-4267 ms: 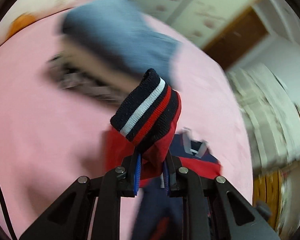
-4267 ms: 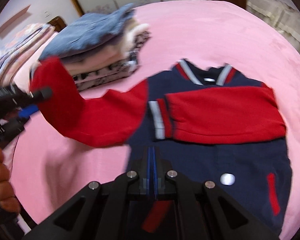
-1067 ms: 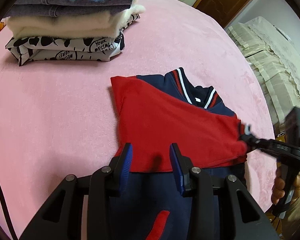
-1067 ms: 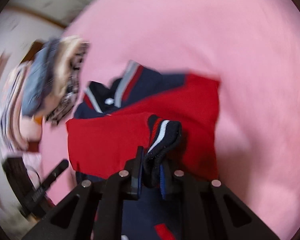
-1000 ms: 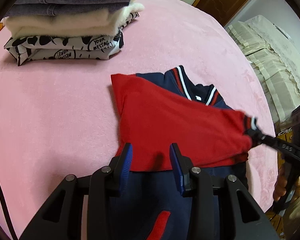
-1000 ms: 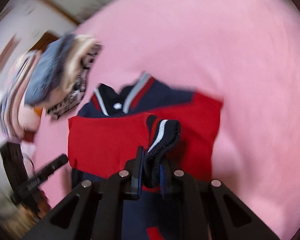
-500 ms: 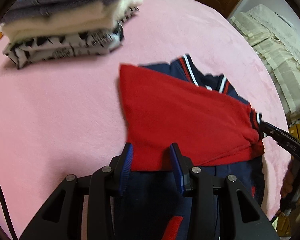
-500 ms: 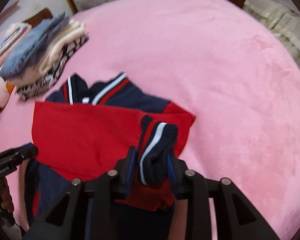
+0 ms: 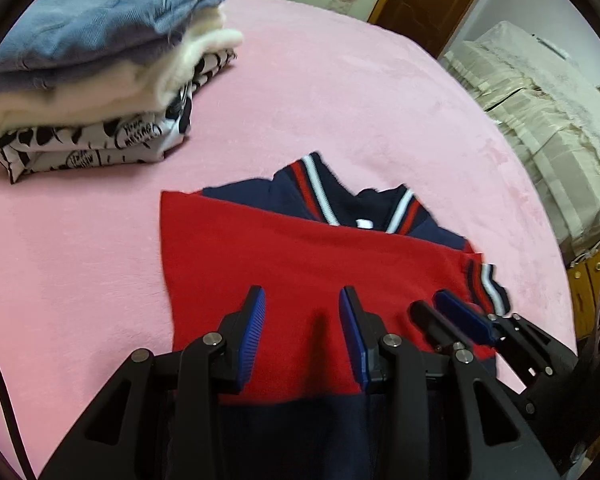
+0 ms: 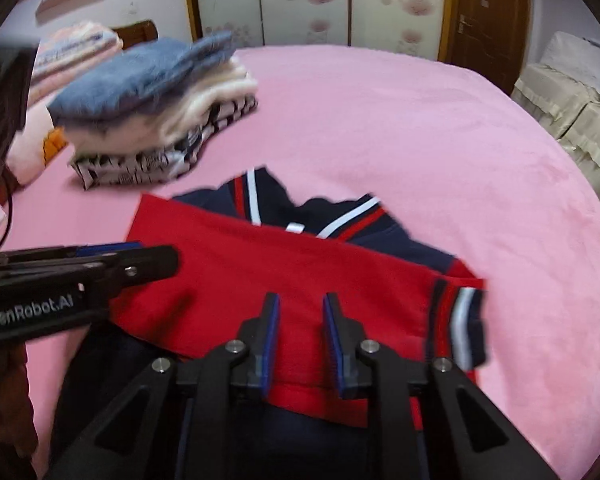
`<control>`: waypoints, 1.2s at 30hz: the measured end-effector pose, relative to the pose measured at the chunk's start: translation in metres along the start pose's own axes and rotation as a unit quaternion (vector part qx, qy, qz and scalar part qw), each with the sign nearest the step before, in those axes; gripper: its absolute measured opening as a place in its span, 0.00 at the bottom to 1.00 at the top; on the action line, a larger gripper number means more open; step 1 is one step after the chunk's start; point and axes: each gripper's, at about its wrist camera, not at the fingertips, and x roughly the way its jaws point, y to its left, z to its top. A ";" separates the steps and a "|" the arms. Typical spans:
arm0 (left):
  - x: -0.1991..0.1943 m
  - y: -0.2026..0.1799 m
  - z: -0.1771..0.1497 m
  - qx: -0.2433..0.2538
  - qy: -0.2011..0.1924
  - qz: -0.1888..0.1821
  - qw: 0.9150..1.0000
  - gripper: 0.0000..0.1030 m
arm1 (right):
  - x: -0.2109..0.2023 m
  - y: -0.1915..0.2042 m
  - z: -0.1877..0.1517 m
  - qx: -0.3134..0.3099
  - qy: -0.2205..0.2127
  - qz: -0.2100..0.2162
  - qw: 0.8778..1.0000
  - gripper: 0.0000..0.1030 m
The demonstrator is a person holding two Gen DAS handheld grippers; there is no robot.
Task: Fold large clothes
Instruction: 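Lay the cuff on the jacket with the right tool while the left tool presses the body, then move both tools to the striped hem and grasp it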
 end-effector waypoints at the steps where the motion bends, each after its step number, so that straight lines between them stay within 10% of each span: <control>1: 0.006 0.003 0.000 -0.001 0.004 0.009 1.000 0.36 | 0.003 -0.005 -0.003 0.002 0.002 -0.016 1.000 0.20; 7: 0.016 0.024 -0.003 0.011 0.009 0.016 1.000 0.36 | -0.008 -0.077 -0.023 0.060 0.006 -0.112 0.992 0.11; 29: -0.013 0.011 0.002 0.025 0.017 0.036 0.999 0.36 | -0.032 -0.105 -0.029 0.123 0.041 -0.093 0.987 0.11; 36: -0.058 -0.002 0.012 0.015 -0.007 0.040 0.999 0.64 | -0.067 -0.099 -0.015 0.113 0.025 -0.073 0.991 0.11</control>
